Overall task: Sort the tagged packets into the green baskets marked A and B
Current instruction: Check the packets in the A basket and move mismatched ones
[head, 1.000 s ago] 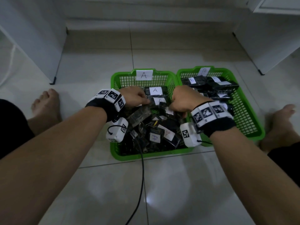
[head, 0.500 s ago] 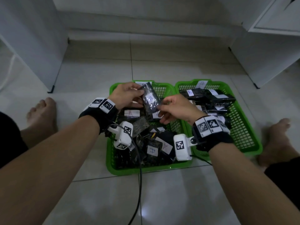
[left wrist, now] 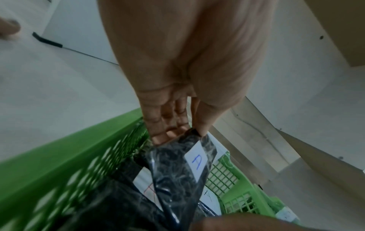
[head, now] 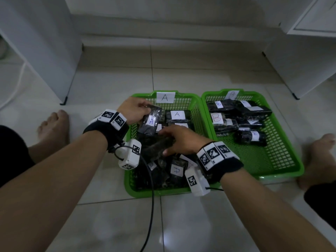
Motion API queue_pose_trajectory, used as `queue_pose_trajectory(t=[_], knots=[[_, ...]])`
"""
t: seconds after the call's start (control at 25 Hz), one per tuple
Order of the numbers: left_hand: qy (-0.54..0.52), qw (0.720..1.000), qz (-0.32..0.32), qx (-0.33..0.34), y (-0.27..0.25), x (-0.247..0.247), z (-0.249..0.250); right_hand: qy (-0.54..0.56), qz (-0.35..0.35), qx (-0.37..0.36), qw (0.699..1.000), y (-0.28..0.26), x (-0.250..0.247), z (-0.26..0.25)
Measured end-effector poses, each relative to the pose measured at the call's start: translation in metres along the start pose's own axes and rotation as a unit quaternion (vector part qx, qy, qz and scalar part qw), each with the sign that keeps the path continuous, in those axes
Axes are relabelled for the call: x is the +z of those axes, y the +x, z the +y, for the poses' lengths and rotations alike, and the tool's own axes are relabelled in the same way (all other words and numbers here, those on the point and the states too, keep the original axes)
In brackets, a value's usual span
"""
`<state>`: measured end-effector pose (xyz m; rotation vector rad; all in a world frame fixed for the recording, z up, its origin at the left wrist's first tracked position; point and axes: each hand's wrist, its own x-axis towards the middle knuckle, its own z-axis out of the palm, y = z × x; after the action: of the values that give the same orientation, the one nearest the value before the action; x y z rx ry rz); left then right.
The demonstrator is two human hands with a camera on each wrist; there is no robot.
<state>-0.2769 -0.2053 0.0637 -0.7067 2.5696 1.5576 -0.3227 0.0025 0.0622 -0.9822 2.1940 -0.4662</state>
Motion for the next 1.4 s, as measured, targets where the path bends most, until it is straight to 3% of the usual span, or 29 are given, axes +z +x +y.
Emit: queue_pose_trajectory(t=[0.12, 0.28, 0.6, 0.76, 0.92, 1.0, 1.16, 1.24, 1.4], knots=[[-0.060, 0.998, 0.004, -0.033, 0.003, -0.002, -0.008, 0.036, 0.012, 0.023, 0.999, -0.004, -0.021, -0.001], [-0.134, 0.989, 0.012, -0.064, 0.009, -0.006, -0.016, 0.056, -0.050, 0.064, 0.995, -0.009, -0.030, 0.006], [-0.159, 0.984, 0.002, -0.076, 0.005, -0.006, -0.012, 0.163, -0.046, 0.061, 0.984, -0.008, -0.020, 0.002], [-0.143, 0.987, -0.006, -0.074, 0.002, -0.008, -0.005, 0.121, 0.007, 0.092, 0.988, -0.019, -0.051, 0.010], [-0.139, 0.987, -0.008, -0.082, -0.002, -0.005, 0.006, -0.022, -0.043, 0.152, 0.987, -0.019, -0.059, 0.020], [-0.150, 0.985, -0.016, -0.087, -0.006, -0.002, 0.014, -0.043, -0.048, 0.152, 0.986, -0.017, -0.051, 0.019], [-0.200, 0.975, -0.035, -0.090, -0.011, 0.001, 0.027, -0.038, -0.002, 0.123, 0.992, -0.013, -0.043, 0.018], [-0.224, 0.969, -0.043, -0.097, -0.012, 0.000, 0.029, -0.007, 0.054, 0.104, 0.993, -0.011, -0.046, 0.020], [-0.267, 0.957, -0.077, -0.085, -0.015, 0.006, 0.031, 0.181, 0.122, 0.064, 0.974, -0.007, -0.046, 0.010]])
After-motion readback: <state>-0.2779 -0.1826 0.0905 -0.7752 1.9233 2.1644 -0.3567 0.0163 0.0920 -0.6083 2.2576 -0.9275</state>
